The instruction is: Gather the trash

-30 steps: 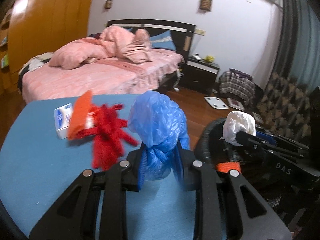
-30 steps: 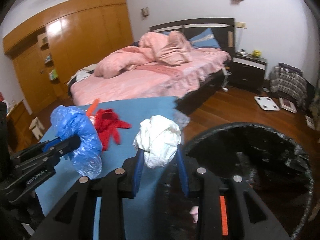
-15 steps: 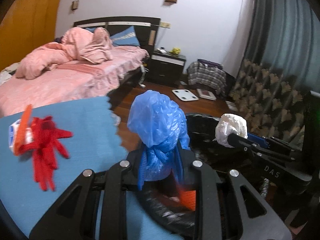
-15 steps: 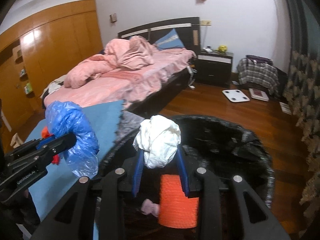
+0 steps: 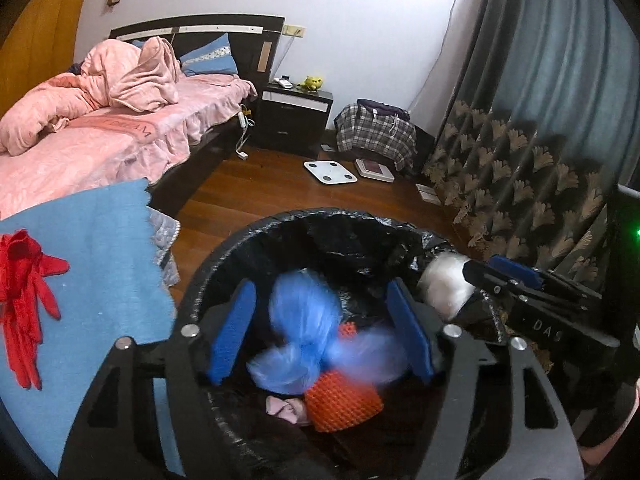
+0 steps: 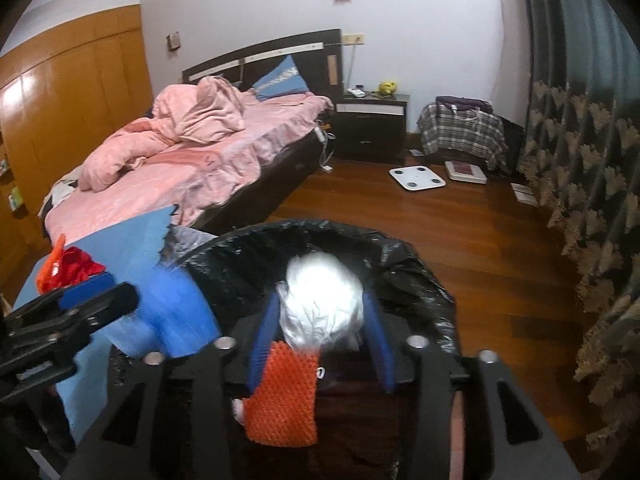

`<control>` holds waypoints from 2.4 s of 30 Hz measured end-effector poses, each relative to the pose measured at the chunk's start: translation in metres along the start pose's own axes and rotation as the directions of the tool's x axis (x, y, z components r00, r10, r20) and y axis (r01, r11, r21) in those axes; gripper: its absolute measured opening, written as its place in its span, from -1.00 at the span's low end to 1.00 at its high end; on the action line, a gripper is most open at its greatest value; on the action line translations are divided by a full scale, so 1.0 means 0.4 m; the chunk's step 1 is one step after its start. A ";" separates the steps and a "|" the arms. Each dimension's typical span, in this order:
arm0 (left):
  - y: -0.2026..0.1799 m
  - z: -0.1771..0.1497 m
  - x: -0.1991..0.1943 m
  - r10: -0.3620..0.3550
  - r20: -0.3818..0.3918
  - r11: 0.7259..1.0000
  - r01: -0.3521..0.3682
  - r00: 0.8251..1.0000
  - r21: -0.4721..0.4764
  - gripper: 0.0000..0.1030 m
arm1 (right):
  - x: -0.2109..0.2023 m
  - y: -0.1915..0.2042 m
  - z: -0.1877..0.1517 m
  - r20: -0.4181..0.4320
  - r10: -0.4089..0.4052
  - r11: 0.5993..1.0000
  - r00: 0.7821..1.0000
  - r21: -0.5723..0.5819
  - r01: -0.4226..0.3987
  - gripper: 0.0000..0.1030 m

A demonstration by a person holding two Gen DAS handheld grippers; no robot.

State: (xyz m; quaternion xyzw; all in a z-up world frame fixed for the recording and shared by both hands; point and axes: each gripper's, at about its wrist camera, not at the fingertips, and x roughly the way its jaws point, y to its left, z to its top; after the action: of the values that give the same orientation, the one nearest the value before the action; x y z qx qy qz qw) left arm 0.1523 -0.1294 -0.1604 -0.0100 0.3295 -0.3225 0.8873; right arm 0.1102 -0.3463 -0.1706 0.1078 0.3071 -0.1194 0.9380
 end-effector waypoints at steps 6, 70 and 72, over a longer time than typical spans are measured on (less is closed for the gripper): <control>0.085 -0.007 -0.082 0.110 0.045 0.993 -0.107 0.993 -0.057 0.66 | -0.005 0.039 0.006 0.023 -0.005 1.000 1.000 -0.011 0.005 0.85; 0.702 -0.110 -0.311 0.591 -0.020 0.764 -0.567 0.807 -0.309 -0.81 | 0.254 0.807 -0.052 -0.143 0.328 0.899 0.934 -0.258 -0.355 0.87; 0.704 -0.125 -0.332 0.599 -0.032 0.752 -0.576 0.800 -0.321 -0.81 | 0.245 0.814 -0.054 -0.141 0.338 0.895 0.930 -0.256 -0.364 0.87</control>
State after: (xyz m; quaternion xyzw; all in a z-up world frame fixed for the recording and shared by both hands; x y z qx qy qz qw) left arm 0.2056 0.1802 -0.1877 -0.0589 0.3302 0.0301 0.9416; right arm 0.2695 -0.0470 -0.2048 0.0341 0.3395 0.1015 0.9345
